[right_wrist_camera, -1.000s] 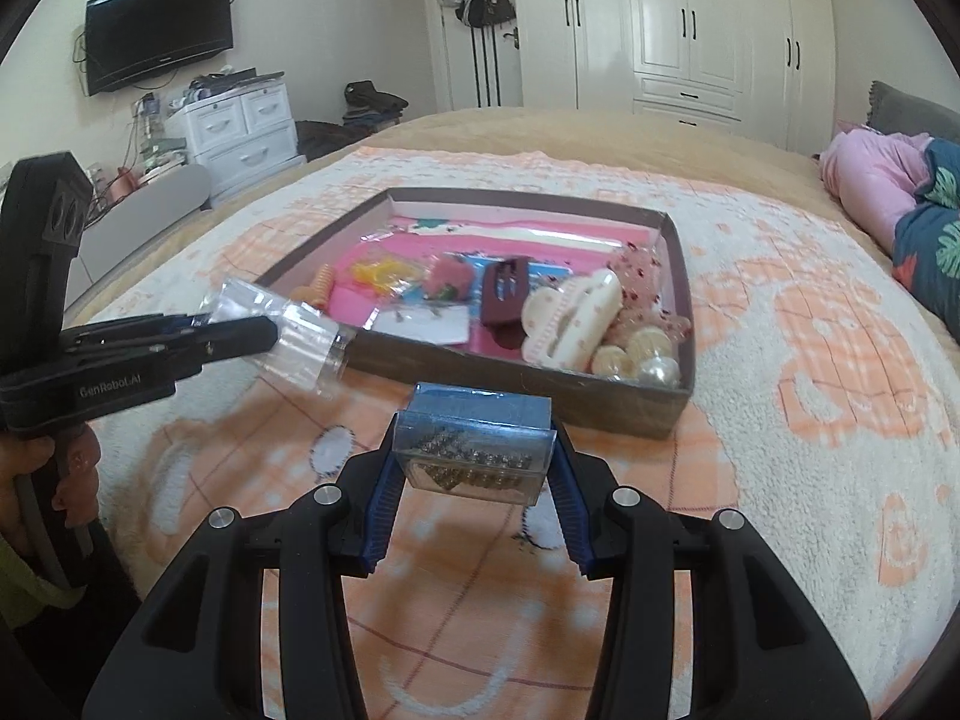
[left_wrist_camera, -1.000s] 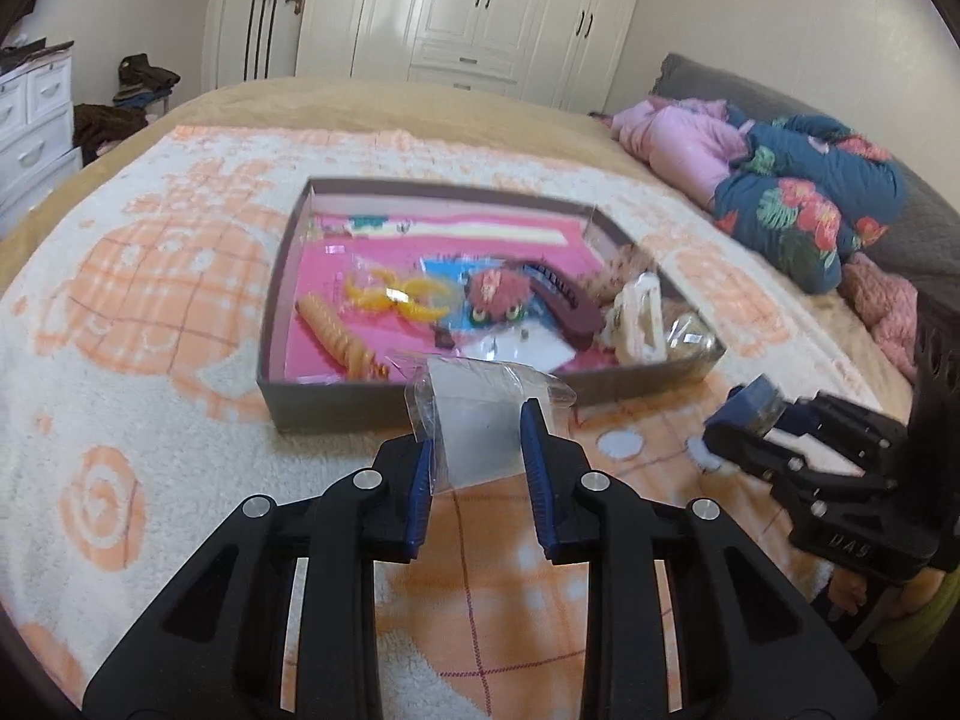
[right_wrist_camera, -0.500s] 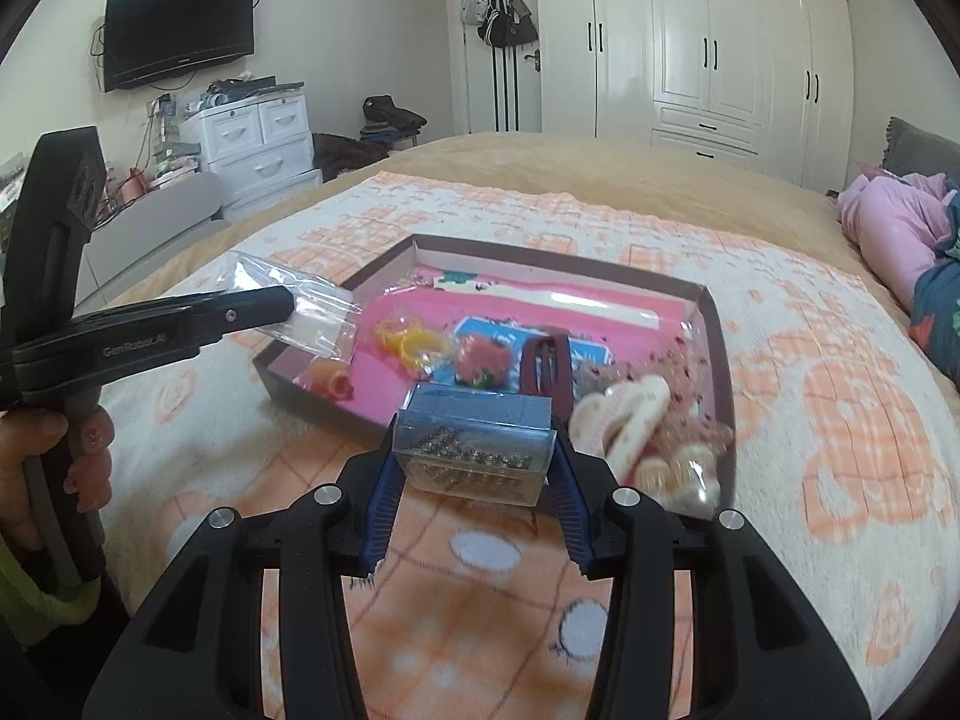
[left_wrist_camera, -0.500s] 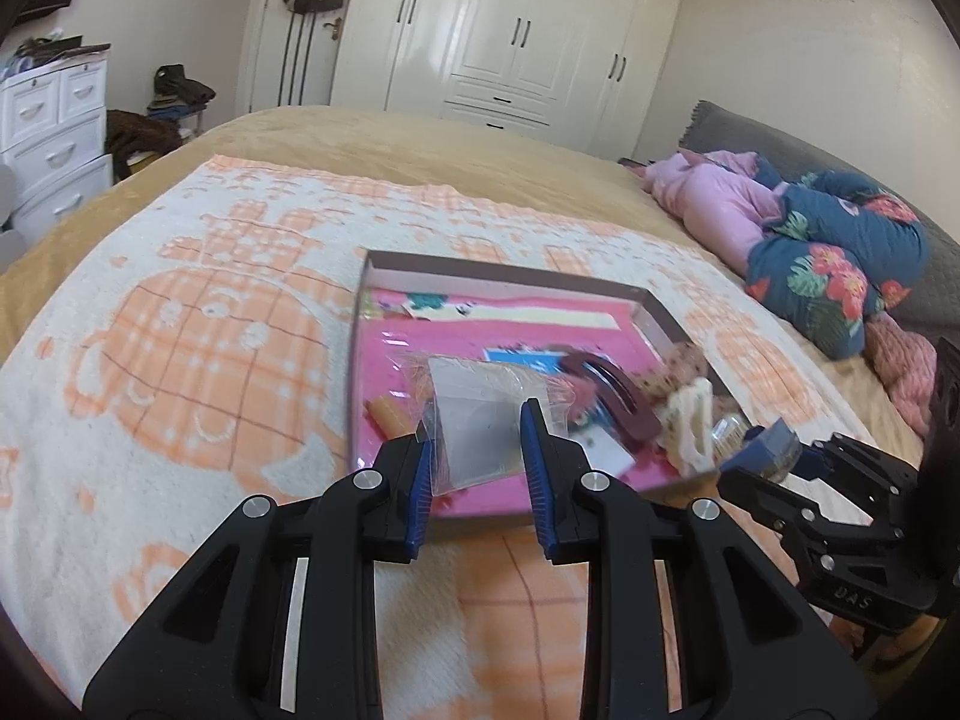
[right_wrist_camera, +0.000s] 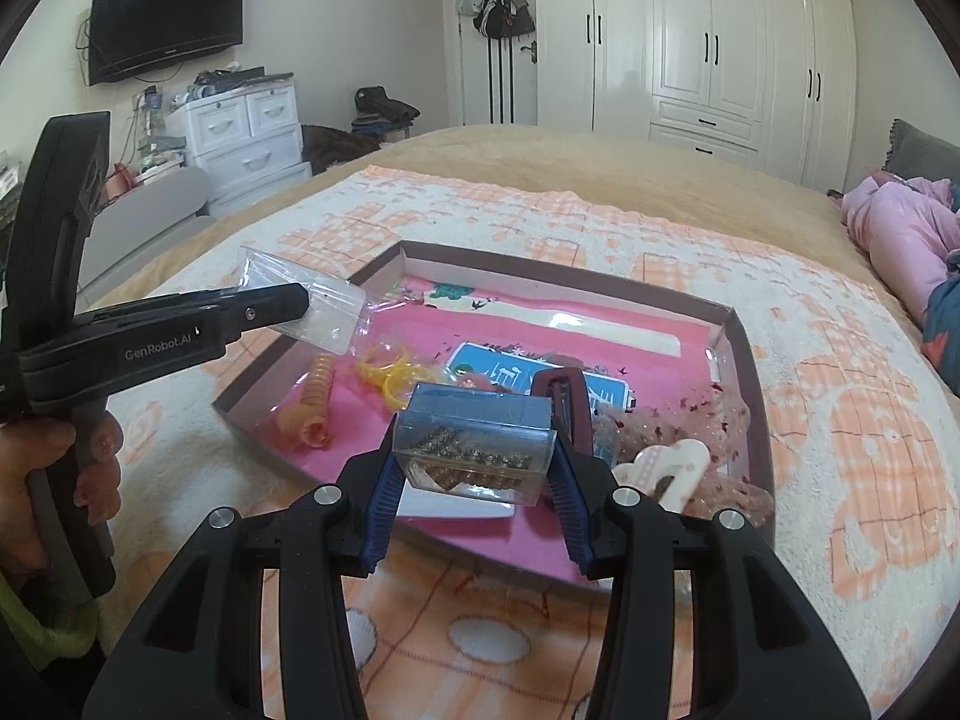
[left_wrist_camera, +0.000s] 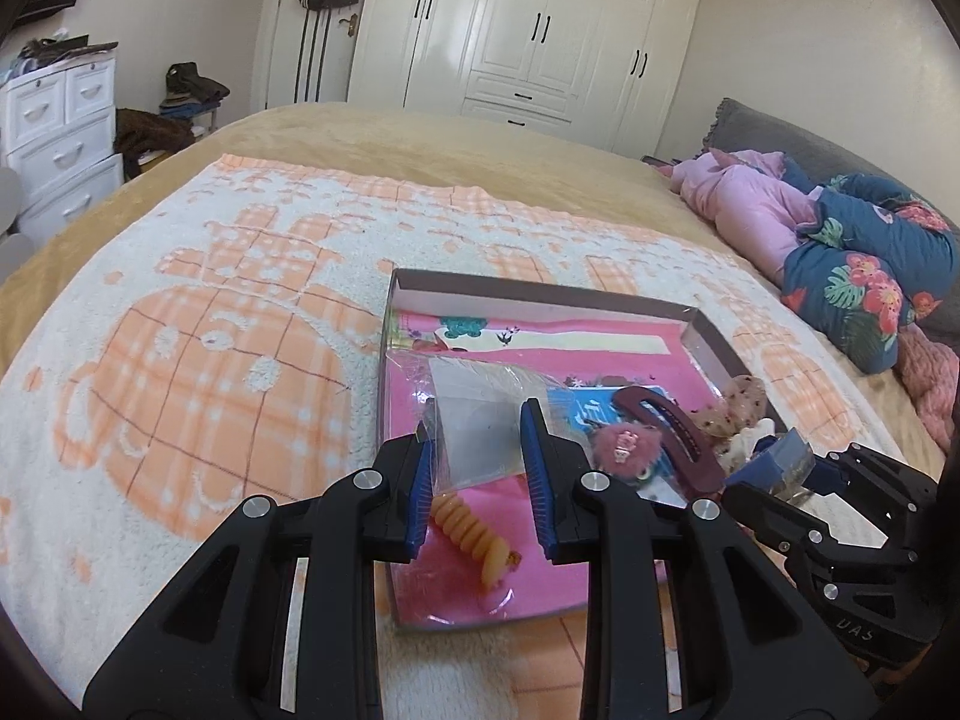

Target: Organize jewelry

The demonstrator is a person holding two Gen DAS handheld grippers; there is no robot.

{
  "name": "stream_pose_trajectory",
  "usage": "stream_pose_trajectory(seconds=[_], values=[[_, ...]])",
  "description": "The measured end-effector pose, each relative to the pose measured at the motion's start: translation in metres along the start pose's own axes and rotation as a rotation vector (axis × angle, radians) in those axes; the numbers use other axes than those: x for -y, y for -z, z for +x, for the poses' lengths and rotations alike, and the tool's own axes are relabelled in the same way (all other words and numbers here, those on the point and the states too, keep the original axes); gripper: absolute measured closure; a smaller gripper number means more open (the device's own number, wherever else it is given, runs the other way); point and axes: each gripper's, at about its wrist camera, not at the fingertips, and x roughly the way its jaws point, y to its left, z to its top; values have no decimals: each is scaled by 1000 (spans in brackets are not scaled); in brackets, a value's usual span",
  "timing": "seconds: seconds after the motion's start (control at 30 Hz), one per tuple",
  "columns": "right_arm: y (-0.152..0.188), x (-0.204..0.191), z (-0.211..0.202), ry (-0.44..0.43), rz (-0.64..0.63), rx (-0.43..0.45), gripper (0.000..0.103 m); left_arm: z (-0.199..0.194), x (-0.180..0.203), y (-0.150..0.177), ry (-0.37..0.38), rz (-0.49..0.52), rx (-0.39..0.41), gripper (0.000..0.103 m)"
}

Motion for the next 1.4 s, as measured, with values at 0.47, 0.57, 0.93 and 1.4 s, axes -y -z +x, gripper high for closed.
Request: stream_pose_trajectory(seconds=[0.47,0.57,0.93,1.4], values=[[17,0,30,6,33,-78,60,25,0,9,8,13,-42,84],[19,1,29,5,49,-79,60,27,3,10,13,24,-43,84],[24,5,12,6,68,-47,45,27,9,12,35,31,-46,83],[35,9,-29,60,75,19,18,2,21,13,36,48,-1,48]])
